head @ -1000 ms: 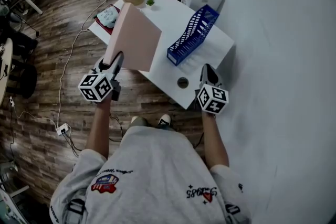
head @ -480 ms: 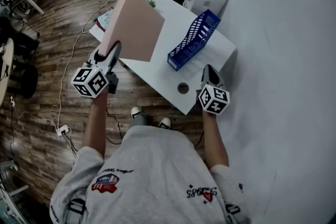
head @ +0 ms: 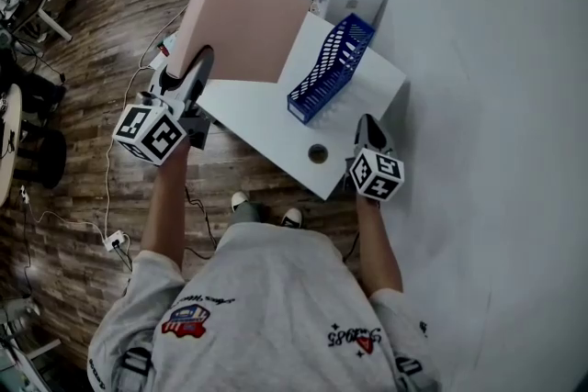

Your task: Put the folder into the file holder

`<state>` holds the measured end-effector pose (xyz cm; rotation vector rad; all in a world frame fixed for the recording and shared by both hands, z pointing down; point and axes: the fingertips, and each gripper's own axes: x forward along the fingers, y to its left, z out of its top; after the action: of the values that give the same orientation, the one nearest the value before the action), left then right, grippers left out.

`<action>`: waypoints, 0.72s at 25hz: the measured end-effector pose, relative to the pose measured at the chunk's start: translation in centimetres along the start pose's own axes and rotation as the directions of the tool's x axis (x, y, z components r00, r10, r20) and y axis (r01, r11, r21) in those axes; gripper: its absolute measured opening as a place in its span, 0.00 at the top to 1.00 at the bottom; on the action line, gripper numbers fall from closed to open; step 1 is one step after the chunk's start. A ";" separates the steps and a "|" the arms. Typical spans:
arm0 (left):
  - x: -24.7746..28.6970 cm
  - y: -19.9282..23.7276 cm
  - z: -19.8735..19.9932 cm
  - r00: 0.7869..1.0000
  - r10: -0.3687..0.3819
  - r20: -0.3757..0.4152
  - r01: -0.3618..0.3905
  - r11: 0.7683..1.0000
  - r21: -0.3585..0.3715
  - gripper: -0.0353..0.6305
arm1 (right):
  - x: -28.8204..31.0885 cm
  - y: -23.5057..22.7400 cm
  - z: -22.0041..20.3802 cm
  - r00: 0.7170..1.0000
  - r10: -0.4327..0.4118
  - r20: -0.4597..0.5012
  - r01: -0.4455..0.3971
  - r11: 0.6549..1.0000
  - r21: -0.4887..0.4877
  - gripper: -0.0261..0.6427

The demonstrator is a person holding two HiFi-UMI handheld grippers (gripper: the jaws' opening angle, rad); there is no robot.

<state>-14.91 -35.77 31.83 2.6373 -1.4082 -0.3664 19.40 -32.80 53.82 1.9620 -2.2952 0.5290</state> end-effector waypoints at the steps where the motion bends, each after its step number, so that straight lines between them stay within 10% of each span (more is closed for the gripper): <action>1: 0.3 -0.6 0.4 1.000 -0.016 0.012 0.016 1.000 0.003 0.72 | -0.3 -0.2 0.0 1.000 -0.004 0.001 0.004 1.000 0.002 0.96; 18: 5.9 -7.6 -3.8 0.981 -0.177 -0.080 0.182 0.982 0.050 0.72 | -4.0 -4.4 -0.3 0.996 -0.086 0.002 0.086 0.996 0.022 0.96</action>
<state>-4.62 -36.49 32.87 2.8015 -1.1791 -0.2451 24.37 -29.51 53.95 2.0622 -2.2041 0.5459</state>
